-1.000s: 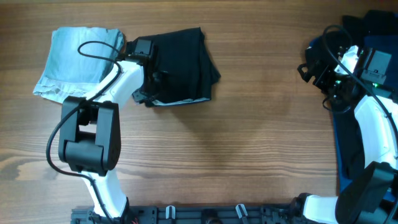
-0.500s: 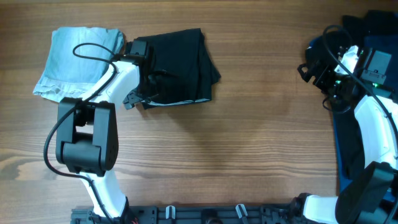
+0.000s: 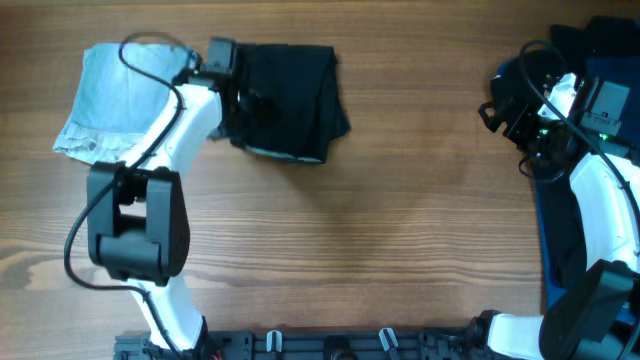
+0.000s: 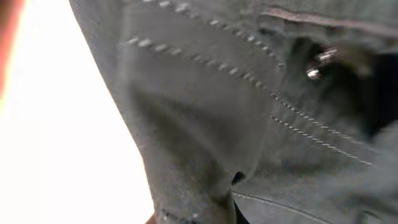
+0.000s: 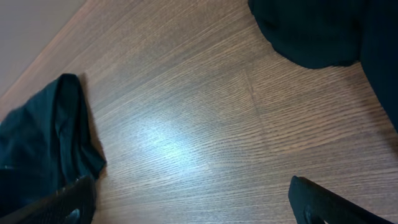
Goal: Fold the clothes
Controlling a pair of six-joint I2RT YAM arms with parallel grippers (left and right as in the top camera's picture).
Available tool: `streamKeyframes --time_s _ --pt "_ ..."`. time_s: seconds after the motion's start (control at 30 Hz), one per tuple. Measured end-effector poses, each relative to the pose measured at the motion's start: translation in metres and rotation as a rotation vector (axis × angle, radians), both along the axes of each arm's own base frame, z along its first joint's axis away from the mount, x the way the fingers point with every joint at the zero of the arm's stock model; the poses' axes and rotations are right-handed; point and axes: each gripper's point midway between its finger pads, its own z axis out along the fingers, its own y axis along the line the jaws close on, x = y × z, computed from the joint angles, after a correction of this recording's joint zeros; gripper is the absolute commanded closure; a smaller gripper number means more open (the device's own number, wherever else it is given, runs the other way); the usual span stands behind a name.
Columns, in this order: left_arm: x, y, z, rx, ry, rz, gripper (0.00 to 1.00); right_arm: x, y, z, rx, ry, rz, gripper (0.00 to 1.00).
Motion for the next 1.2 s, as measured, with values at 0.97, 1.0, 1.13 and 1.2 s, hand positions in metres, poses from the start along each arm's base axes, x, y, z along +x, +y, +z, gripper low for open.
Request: streamKeyframes --time_s 0.97,1.0,1.13,1.2 --pt "0.017 0.262 0.117 0.371 -0.256 0.183 0.96 0.0 0.0 0.0 0.0 0.0 0.0 0.01" --pt "0.014 0.268 0.117 0.367 -0.255 0.198 0.96 0.0 0.0 0.0 0.0 0.0 0.0 0.0" --pt "0.007 0.285 0.113 0.286 -0.273 0.234 0.96 0.0 0.0 0.0 0.0 0.0 0.0 0.0" --pt "0.009 0.284 0.108 0.268 -0.271 0.23 0.81 0.0 0.0 0.0 0.0 0.0 0.0 0.0"
